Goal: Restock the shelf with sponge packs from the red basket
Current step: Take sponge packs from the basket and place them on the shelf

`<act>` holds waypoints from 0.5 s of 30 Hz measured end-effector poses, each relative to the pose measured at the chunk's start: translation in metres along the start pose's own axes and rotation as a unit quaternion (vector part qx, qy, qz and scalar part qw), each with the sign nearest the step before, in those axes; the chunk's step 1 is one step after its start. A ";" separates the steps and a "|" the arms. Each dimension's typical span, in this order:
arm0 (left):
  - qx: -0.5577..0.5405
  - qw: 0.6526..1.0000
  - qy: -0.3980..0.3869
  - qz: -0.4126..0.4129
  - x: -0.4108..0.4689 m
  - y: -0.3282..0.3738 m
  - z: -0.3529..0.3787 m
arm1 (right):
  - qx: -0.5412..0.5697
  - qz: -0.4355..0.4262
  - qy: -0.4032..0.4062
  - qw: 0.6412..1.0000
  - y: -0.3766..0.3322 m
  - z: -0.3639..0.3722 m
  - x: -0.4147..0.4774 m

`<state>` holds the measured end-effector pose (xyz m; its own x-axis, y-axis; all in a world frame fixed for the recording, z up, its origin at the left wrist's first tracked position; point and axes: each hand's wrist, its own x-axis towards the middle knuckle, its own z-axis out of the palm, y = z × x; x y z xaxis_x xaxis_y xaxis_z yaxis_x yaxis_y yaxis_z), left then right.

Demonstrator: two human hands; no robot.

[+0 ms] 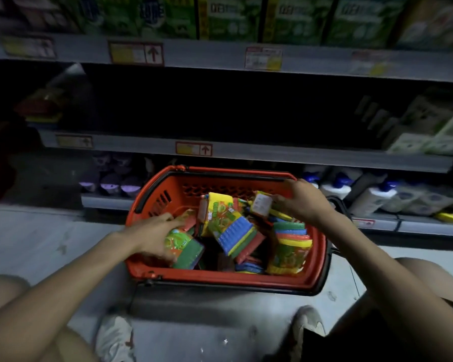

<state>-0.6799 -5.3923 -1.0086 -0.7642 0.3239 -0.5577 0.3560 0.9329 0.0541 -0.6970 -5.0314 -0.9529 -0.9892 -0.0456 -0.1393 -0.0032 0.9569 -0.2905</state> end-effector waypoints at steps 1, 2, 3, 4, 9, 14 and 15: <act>-0.010 1.000 0.006 -0.002 0.001 -0.001 0.003 | 0.003 0.011 -0.004 1.000 0.004 0.001 0.000; -0.015 1.000 0.015 -0.006 0.003 -0.002 0.005 | 0.006 0.017 -0.009 1.000 0.007 0.004 0.000; -0.015 1.000 0.025 -0.010 0.004 -0.002 0.006 | 0.010 0.023 -0.019 0.999 0.009 0.008 0.001; -0.014 0.999 0.032 -0.016 0.006 -0.002 0.006 | 0.013 0.029 -0.030 0.999 0.010 0.014 0.001; 0.016 0.998 0.035 -0.039 0.010 0.005 0.000 | -0.008 0.034 -0.047 0.998 0.011 0.039 0.005; -0.007 0.998 0.013 -0.053 0.015 0.008 -0.001 | -0.036 0.030 -0.074 0.996 0.010 0.053 0.021; -0.030 0.998 0.008 -0.054 0.016 0.007 -0.001 | -0.047 0.031 -0.076 0.995 0.009 0.055 0.024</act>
<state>-0.6908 -5.3806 -1.0164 -0.8054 0.2237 -0.5489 0.2395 0.9699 0.0438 -0.7124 -5.0397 -1.0107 -0.9541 -0.0223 -0.2987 0.0357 0.9816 -0.1873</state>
